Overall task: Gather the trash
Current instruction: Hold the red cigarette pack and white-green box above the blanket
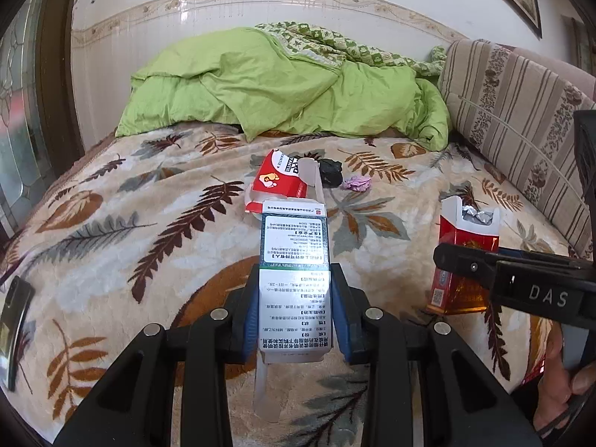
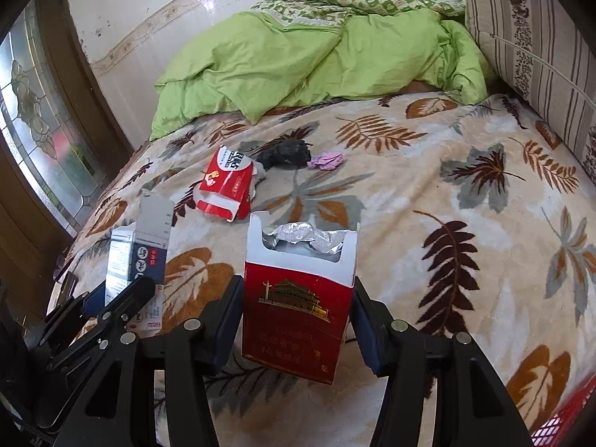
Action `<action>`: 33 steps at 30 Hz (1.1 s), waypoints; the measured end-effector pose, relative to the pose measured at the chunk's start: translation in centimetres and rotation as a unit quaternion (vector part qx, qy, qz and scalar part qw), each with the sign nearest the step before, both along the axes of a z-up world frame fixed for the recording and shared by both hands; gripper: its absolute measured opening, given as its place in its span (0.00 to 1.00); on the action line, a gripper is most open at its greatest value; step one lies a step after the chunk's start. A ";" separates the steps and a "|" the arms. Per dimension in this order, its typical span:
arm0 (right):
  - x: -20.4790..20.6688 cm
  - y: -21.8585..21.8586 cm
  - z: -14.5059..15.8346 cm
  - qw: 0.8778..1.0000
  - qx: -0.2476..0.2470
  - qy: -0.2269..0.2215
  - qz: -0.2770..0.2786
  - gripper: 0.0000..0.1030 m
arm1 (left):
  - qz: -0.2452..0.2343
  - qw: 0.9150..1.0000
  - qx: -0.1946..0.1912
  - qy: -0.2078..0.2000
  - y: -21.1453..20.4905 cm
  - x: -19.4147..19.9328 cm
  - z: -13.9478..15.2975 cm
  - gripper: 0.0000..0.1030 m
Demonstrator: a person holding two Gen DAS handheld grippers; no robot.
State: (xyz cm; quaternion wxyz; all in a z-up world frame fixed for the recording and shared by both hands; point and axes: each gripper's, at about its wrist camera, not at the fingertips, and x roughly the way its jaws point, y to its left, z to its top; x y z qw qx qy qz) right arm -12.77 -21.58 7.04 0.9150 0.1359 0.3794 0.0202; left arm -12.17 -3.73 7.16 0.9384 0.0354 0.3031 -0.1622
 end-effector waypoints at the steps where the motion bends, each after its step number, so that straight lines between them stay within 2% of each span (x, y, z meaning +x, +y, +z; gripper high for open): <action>1: 0.0 -0.1 0.0 1.000 -0.001 -0.001 -0.004 0.57 | -0.001 1.000 0.002 -0.002 -0.1 0.0 0.0 0.31; 14: 0.5 0.0 0.0 1.000 -0.003 -0.001 -0.012 0.57 | -0.013 1.000 0.022 -0.013 -0.9 0.1 -0.4 0.31; 33: 0.5 -0.3 -0.1 1.000 0.004 -0.004 -0.017 0.57 | -0.013 1.000 0.025 -0.012 -1.2 0.3 -0.6 0.31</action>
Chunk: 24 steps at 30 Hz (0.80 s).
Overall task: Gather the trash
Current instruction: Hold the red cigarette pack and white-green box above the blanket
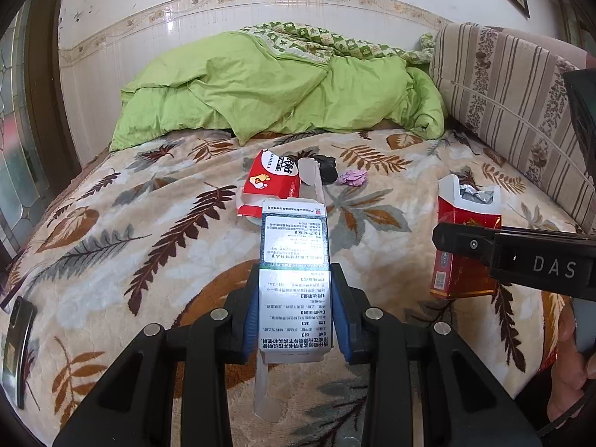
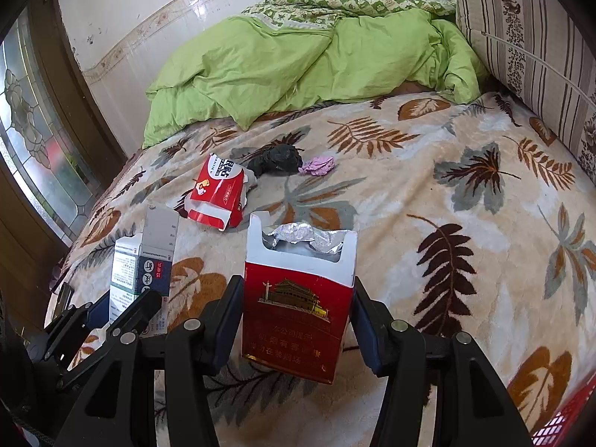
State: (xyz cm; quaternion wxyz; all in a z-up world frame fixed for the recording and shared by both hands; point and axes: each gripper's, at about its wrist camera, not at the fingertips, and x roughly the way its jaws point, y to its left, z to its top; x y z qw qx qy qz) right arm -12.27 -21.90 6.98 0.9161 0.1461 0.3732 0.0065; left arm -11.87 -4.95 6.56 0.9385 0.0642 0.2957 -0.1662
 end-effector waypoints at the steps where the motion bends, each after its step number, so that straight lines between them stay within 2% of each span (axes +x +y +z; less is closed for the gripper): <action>1: 0.0 0.0 0.0 1.000 0.000 0.000 0.000 0.57 | 0.000 1.000 0.000 0.000 0.0 0.0 0.0 0.31; 24: -0.1 -0.2 0.1 1.000 0.000 -0.001 -0.001 0.57 | 0.001 1.000 0.002 0.001 -0.2 0.0 0.0 0.31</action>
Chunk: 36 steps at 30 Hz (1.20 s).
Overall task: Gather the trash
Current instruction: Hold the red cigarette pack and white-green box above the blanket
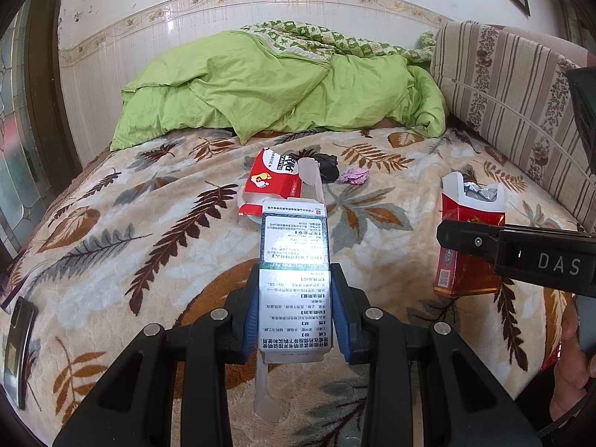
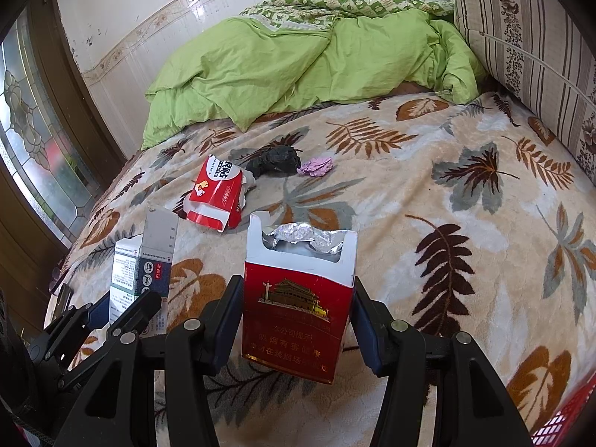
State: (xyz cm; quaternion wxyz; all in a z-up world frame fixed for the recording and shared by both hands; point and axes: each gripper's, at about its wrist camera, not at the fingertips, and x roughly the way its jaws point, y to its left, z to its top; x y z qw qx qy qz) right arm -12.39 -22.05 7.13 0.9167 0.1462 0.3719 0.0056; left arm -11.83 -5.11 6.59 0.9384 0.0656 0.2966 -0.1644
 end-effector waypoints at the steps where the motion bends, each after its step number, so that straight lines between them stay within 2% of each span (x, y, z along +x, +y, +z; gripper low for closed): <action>1: 0.0 0.0 0.0 1.000 0.000 0.000 0.000 0.57 | 0.000 1.000 0.000 0.000 0.0 0.0 0.0 0.31; 25: -0.1 -0.1 0.1 1.000 0.000 -0.001 0.000 0.57 | 0.022 1.000 0.004 0.009 1.8 0.3 -0.4 0.31; 36: -0.1 -0.1 0.1 1.000 -0.001 -0.001 0.000 0.57 | 0.055 0.998 0.000 0.020 2.7 1.3 -0.3 0.31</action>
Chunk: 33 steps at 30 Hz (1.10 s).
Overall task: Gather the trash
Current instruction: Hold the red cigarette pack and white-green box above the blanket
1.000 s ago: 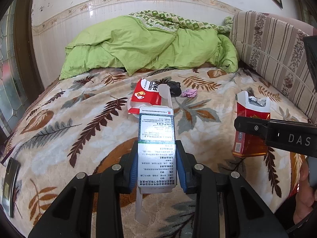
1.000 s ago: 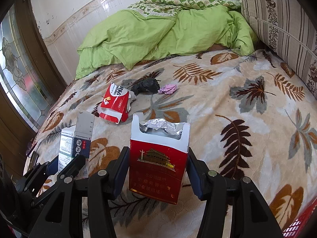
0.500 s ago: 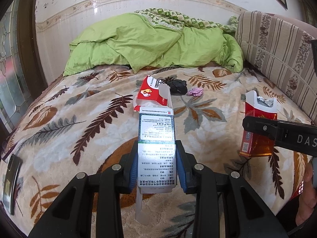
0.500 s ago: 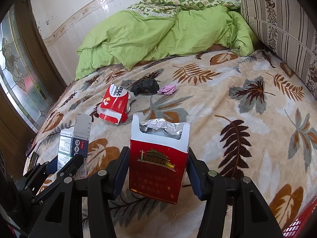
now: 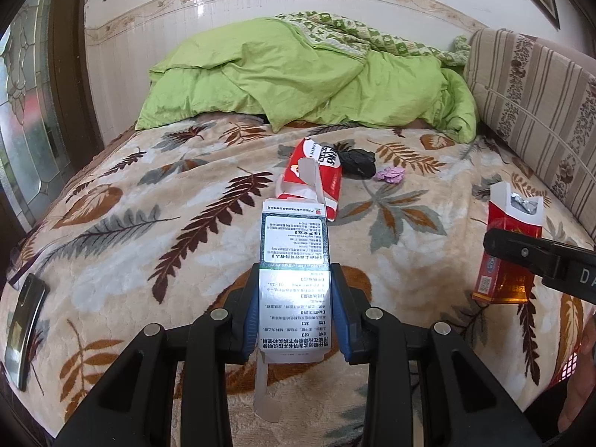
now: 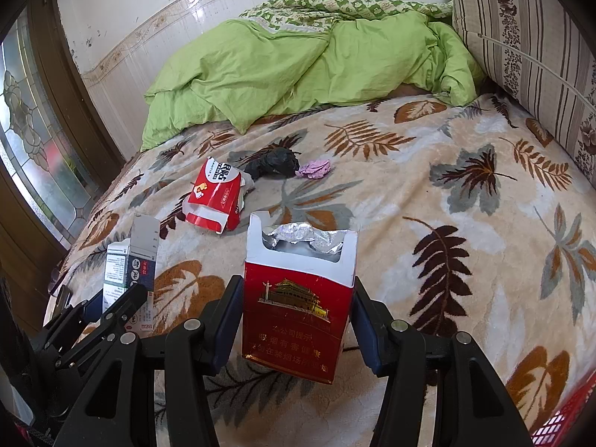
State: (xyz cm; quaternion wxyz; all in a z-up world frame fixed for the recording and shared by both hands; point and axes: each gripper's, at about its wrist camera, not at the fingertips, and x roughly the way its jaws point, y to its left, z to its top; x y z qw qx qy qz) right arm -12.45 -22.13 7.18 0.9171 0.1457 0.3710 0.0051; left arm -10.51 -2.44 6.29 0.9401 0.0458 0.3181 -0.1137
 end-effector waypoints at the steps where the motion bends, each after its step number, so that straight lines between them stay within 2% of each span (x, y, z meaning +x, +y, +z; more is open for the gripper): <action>1: 0.0 0.0 0.0 1.000 0.000 0.000 0.000 0.57 | 0.004 1.000 0.000 0.000 0.1 0.0 0.0 0.31; 20: 0.0 0.0 0.0 1.000 0.000 0.000 -0.001 0.57 | 0.049 0.999 0.003 0.003 1.5 0.8 0.1 0.31; 33: -0.1 0.0 0.1 1.000 -0.001 0.000 -0.001 0.57 | 0.053 0.999 0.004 0.005 1.8 0.9 0.0 0.31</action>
